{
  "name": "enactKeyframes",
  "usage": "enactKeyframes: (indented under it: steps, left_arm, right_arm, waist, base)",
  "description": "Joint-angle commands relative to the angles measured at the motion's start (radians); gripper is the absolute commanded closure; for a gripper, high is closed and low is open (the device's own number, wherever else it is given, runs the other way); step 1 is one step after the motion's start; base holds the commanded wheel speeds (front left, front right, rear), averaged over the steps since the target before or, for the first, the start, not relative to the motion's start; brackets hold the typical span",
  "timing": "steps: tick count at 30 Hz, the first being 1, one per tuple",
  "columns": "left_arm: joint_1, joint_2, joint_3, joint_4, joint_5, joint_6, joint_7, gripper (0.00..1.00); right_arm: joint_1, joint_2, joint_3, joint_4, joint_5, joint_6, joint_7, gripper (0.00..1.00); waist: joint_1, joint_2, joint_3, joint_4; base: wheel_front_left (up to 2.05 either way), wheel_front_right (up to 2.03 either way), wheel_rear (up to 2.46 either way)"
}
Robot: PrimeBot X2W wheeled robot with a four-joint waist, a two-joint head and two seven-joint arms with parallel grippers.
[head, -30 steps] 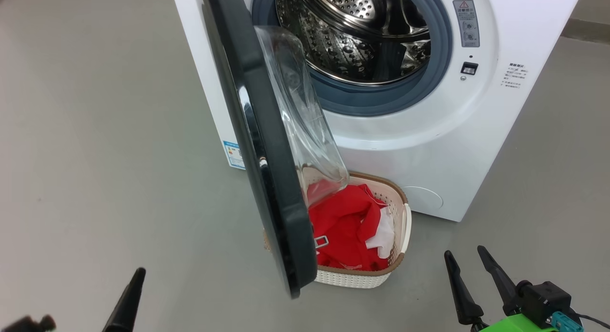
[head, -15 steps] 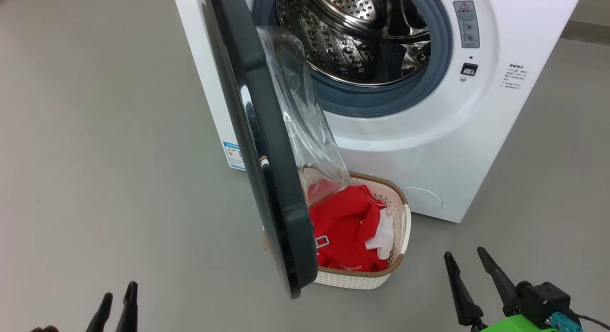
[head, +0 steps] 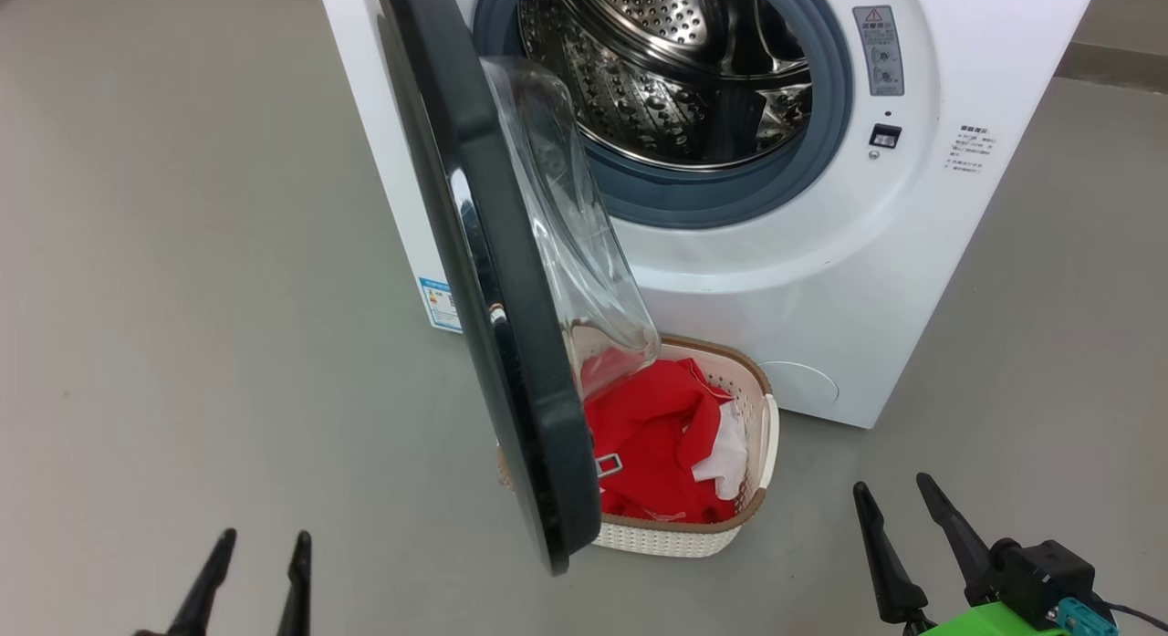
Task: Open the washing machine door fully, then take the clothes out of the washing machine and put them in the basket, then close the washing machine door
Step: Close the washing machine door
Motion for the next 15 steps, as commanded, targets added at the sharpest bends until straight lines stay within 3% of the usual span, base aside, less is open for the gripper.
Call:
enactKeyframes:
  steps: [1, 15]
  left_arm:
    - [-0.001, 0.004, 0.031, -0.035, 0.035, -0.005, -0.012, 0.0]
    - [0.011, -0.016, 0.029, -0.021, 0.035, -0.005, -0.012, 0.0]
  right_arm:
    - [-0.014, -0.007, 0.017, -0.024, 0.008, 0.007, -0.006, 0.0]
    - [-0.012, -0.007, 0.011, -0.022, 0.007, 0.007, -0.006, 0.0]
  waist:
    - [0.0, 0.0, 0.0, -0.001]
    - [0.0, 0.0, 0.001, -0.002]
  base:
    - [0.0, 0.0, 0.0]
    - [0.0, 0.0, 0.0]
